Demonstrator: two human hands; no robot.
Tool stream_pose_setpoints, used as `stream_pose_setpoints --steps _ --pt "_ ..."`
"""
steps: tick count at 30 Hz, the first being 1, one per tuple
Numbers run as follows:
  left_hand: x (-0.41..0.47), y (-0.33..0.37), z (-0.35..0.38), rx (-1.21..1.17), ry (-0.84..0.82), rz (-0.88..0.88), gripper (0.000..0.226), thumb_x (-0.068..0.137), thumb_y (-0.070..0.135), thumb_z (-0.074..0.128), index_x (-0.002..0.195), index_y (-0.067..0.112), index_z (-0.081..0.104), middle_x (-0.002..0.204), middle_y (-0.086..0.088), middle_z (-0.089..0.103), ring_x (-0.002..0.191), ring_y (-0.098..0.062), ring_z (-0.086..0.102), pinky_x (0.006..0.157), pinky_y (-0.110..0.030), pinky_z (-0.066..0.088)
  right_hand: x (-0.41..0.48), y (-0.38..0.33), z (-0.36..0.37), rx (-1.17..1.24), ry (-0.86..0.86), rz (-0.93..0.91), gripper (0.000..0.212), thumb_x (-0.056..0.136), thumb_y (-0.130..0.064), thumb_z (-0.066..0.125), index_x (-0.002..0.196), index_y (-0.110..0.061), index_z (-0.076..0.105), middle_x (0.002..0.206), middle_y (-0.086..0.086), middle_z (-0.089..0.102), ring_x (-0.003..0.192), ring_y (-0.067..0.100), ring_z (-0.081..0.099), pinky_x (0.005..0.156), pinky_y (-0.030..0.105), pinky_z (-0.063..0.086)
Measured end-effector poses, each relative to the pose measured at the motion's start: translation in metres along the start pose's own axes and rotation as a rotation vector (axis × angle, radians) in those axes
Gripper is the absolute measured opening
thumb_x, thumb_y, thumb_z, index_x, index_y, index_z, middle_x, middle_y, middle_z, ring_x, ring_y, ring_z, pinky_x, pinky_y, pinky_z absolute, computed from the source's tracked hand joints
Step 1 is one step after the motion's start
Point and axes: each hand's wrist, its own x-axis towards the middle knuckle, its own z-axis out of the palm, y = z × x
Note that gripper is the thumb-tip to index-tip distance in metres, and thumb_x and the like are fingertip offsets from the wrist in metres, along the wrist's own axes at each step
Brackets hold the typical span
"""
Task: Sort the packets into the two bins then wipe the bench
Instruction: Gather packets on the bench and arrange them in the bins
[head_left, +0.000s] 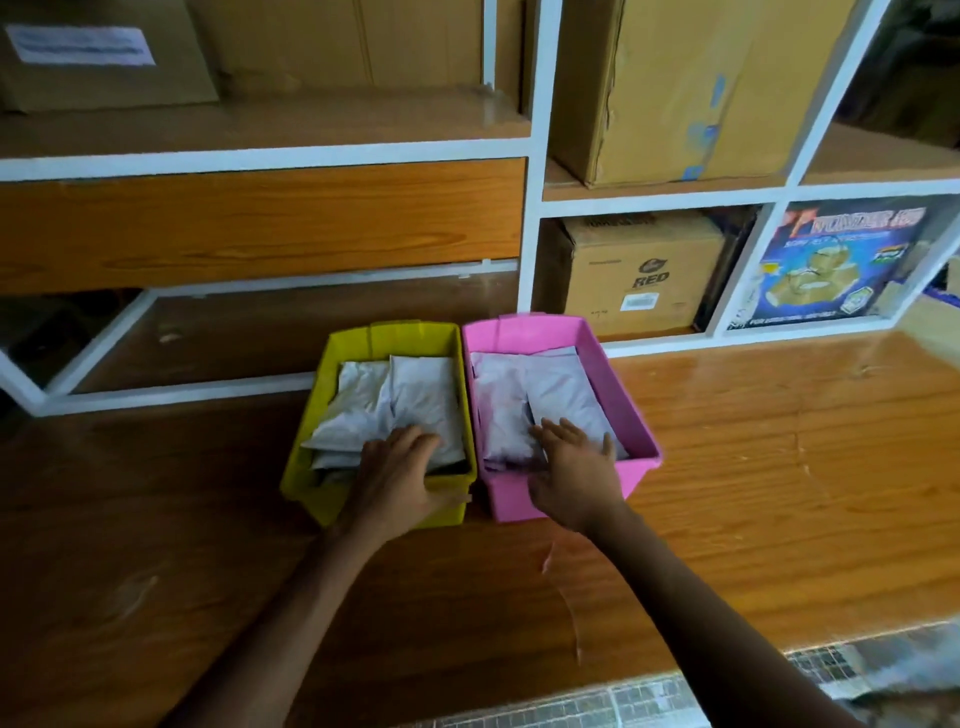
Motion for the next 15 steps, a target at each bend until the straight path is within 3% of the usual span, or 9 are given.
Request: stream_pose_setpoints --steps 2,5,7,15 --pt "0.000 0.000 0.001 0.157 -0.188 -0.068 0.067 0.067 0.077 0.054 0.108 0.024 0.061 0.108 0.002 0.063 0.102 -0.023 0.061 0.083 -0.039 0.048 0.000 0.010 0.012 -0.149 -0.018 -0.058 0.053 0.076 -0.037 0.057 0.128 -0.029 0.055 0.134 -0.003 0.056 0.126 0.021 0.047 0.106 0.054 0.026" --pt "-0.004 0.007 0.003 0.213 -0.195 -0.163 0.051 0.074 0.063 0.065 0.108 0.025 0.064 0.105 -0.002 0.068 0.098 -0.024 0.065 0.076 -0.035 0.053 0.002 0.015 0.033 -0.205 0.122 -0.158 0.027 0.074 -0.038 0.063 0.099 -0.029 0.067 0.096 -0.006 0.070 0.091 0.022 0.060 0.082 0.042 0.035" --pt "-0.006 0.011 0.000 0.242 -0.192 -0.185 0.048 0.075 0.062 0.065 0.106 0.024 0.065 0.102 -0.002 0.069 0.095 -0.023 0.066 0.073 -0.034 0.053 0.005 0.012 0.038 -0.185 0.189 -0.169 0.021 0.071 -0.034 0.069 0.091 -0.028 0.067 0.086 -0.007 0.070 0.081 0.022 0.061 0.076 0.038 0.033" --pt "-0.041 -0.030 -0.028 0.299 -0.332 -0.228 0.046 0.078 0.059 0.064 0.099 0.018 0.064 0.096 -0.001 0.069 0.087 -0.016 0.065 0.067 -0.028 0.046 0.008 -0.042 0.049 -0.093 0.196 -0.254 0.015 0.086 -0.034 0.059 0.097 -0.027 0.067 0.097 -0.005 0.071 0.091 0.023 0.060 0.079 0.039 0.030"
